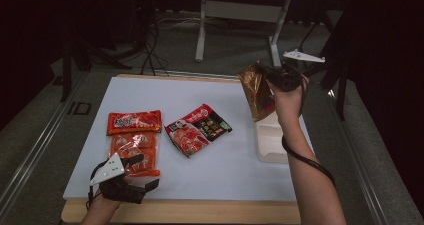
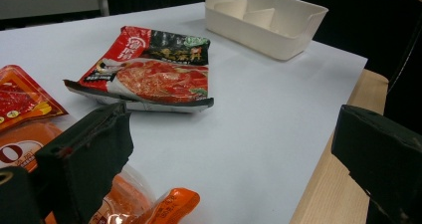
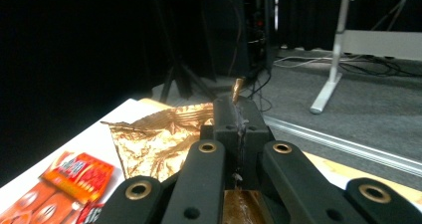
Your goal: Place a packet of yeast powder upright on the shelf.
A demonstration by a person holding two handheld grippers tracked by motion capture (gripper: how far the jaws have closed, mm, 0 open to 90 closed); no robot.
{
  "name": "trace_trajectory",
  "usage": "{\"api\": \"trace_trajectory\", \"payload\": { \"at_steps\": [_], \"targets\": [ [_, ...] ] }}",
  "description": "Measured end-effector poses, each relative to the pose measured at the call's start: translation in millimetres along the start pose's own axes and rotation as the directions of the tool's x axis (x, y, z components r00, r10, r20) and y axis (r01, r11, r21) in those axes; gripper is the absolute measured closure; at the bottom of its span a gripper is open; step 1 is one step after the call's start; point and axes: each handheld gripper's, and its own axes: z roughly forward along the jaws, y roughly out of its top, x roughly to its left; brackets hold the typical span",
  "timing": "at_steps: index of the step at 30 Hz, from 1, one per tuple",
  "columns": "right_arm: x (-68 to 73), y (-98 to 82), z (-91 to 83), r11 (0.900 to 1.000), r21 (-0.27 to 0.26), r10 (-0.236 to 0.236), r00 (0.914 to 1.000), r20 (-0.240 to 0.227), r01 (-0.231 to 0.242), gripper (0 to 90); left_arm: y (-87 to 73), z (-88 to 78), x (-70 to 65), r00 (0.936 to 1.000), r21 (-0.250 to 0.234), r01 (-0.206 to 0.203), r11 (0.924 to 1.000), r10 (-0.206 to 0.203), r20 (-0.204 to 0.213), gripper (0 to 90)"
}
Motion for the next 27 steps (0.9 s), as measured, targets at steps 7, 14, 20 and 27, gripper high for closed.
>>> {"api": "trace_trajectory", "payload": {
  "at_steps": [7,14,20,27],
  "targets": [
    [-26.5,1.0,7.0,0.998,-0.026,0.052,0.9972,0.053,-0.051,90.0,0.1,0.5,-0.4,1.0000,0.003,0.001,1.0000,-0.001,0.008,2.4],
    [-47.4,-1.7,9.9,0.995,-0.047,0.094,0.9903,0.103,-0.090,90.0,-0.1,0.2,-0.9,0.9999,0.003,0.002,1.0000,-0.003,0.010,2.4],
    [-65.6,-4.6,13.1,0.987,-0.082,0.151,0.9791,0.137,-0.140,90.0,0.0,-0.8,-0.1,1.0000,-0.003,0.007,1.0000,-0.007,0.006,2.4],
    [-86.1,-9.7,22.5,0.975,-0.132,0.201,0.9625,0.181,-0.179,90.0,-0.3,-1.3,-0.5,0.9998,-0.007,0.015,0.9999,-0.015,0.011,2.4]
  ]
}}
